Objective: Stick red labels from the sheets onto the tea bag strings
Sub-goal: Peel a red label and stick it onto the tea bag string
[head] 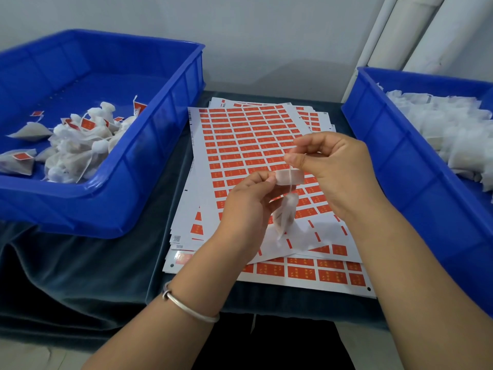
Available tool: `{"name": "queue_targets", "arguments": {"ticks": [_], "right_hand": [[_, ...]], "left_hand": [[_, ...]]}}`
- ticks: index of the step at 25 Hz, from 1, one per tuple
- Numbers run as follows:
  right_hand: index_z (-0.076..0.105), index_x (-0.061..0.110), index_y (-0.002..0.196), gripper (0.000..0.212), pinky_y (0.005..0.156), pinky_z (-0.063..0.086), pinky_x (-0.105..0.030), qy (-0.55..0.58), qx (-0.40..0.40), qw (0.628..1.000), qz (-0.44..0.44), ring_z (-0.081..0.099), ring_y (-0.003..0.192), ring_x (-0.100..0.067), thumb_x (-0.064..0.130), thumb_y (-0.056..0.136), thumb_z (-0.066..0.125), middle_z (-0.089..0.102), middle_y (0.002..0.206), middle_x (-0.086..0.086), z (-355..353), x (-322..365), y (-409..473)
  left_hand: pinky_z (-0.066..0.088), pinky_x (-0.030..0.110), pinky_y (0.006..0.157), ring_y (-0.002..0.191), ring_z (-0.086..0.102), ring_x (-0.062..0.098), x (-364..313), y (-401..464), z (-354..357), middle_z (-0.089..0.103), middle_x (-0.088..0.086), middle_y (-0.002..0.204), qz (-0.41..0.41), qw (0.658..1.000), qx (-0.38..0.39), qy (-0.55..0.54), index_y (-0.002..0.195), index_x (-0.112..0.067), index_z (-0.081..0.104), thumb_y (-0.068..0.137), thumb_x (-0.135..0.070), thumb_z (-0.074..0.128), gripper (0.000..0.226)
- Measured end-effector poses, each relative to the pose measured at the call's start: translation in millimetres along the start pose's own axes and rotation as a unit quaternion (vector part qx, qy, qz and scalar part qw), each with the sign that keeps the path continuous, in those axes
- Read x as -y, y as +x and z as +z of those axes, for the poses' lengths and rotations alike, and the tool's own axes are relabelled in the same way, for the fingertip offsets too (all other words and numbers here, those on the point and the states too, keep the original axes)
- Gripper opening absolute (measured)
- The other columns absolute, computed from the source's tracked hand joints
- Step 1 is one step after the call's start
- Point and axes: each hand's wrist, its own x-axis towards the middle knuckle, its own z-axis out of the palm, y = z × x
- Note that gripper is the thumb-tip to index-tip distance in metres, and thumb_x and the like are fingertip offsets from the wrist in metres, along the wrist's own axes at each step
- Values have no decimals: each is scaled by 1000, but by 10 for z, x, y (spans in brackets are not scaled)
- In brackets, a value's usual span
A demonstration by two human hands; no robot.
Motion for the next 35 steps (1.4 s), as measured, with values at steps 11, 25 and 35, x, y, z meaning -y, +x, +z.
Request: {"name": "queue_targets", "arguments": {"ticks": [11, 25, 35], "right_hand": [[64, 34, 73, 21, 53, 42, -1, 14, -2, 1000, -10, 62, 73, 12, 18, 74, 78, 65, 67, 30, -39, 71, -55], [66, 31, 76, 20, 59, 46, -3, 46, 34, 998, -35, 65, 75, 6, 14, 73, 77, 69, 73, 24, -61, 127, -85], [66, 32, 78, 16, 62, 52, -8, 32, 31, 999, -6, 65, 77, 6, 20, 74, 76, 68, 78, 25, -58, 151, -80]], "left_hand": [[55, 30, 75, 72, 69, 19, -32, -24, -28, 72, 8, 88, -16, 992, 82, -97, 100, -10, 62, 98, -19, 41, 23], [53, 20, 66, 65, 62, 9, -37, 9, -101, 67, 2, 70, -82, 967, 201, -131, 75, -13, 76, 72, -20, 65, 13], [51, 28, 78, 67, 62, 13, -52, -3, -99, 66, 6, 73, -37, 982, 157, -94, 77, -12, 74, 74, -20, 65, 13]]}}
